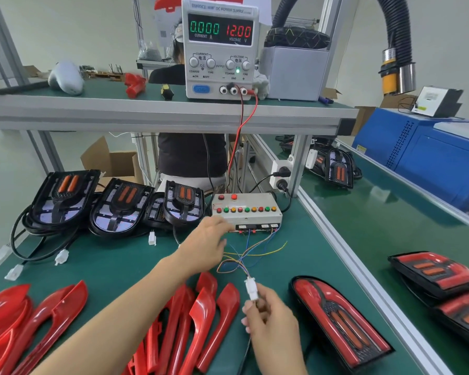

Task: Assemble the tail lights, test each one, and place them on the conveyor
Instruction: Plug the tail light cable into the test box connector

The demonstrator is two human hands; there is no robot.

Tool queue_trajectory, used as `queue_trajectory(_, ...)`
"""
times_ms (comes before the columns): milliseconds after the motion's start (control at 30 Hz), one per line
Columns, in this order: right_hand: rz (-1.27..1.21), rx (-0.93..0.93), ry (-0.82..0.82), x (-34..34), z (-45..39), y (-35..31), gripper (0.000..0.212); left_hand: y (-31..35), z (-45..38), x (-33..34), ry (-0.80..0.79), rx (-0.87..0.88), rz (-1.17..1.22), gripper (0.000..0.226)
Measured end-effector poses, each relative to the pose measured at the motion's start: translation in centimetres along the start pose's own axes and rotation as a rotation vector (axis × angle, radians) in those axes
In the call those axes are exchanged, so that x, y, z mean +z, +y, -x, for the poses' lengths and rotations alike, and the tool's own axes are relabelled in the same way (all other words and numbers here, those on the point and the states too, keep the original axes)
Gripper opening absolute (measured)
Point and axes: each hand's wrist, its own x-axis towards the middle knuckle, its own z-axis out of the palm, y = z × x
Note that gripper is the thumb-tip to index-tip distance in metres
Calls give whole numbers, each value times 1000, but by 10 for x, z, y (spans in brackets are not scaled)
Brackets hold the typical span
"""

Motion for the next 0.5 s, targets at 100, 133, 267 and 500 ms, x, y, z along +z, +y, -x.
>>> queue_trajectory(100,115,-11,12,4,6,5,40,1,-12,12,21,-78,-105,62)
queue_trajectory(133,135,-13,19,5,5,5,41,1,-16,14,-12,-109,-142,69)
queue_trajectory(267,142,-4,56,6,4,2,41,1,-25,19,-108,-195,-296,94)
queue_trajectory(500,134,-19,40,5,3,5,40,6,-36,22,-123,-260,-309,91)
